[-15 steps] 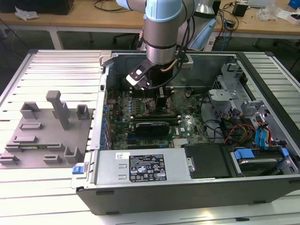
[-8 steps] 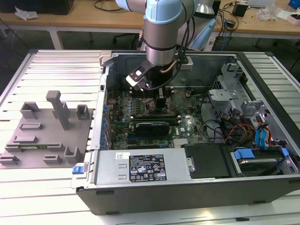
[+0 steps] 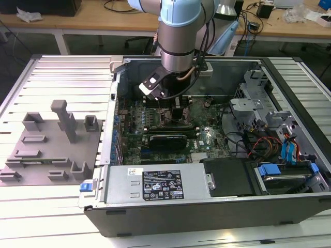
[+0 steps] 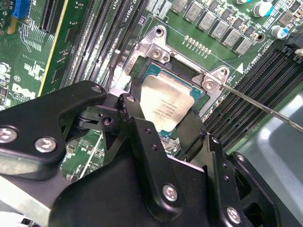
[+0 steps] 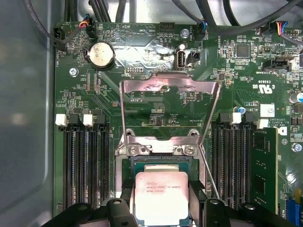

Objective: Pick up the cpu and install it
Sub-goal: 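Place the cpu into insertion slot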

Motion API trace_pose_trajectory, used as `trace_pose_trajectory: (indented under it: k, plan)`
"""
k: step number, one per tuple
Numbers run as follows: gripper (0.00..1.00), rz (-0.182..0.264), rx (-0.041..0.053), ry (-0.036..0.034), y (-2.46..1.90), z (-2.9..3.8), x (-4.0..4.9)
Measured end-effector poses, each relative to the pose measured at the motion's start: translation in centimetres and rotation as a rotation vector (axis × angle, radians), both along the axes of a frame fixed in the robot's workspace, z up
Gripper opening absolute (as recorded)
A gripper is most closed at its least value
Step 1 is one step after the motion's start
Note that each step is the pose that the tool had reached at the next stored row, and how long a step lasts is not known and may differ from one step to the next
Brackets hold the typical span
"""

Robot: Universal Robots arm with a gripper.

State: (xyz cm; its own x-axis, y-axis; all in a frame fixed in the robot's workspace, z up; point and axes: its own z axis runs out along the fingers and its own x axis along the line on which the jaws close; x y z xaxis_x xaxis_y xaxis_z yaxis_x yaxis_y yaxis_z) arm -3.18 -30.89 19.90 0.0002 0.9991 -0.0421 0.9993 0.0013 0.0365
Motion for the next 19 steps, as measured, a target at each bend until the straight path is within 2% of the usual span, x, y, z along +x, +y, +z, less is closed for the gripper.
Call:
trace_pose_trajectory:
  k: [19]
  plan:
    - [0.54, 0.0, 0.0007, 0.0005, -0.01, -0.13, 0.13]
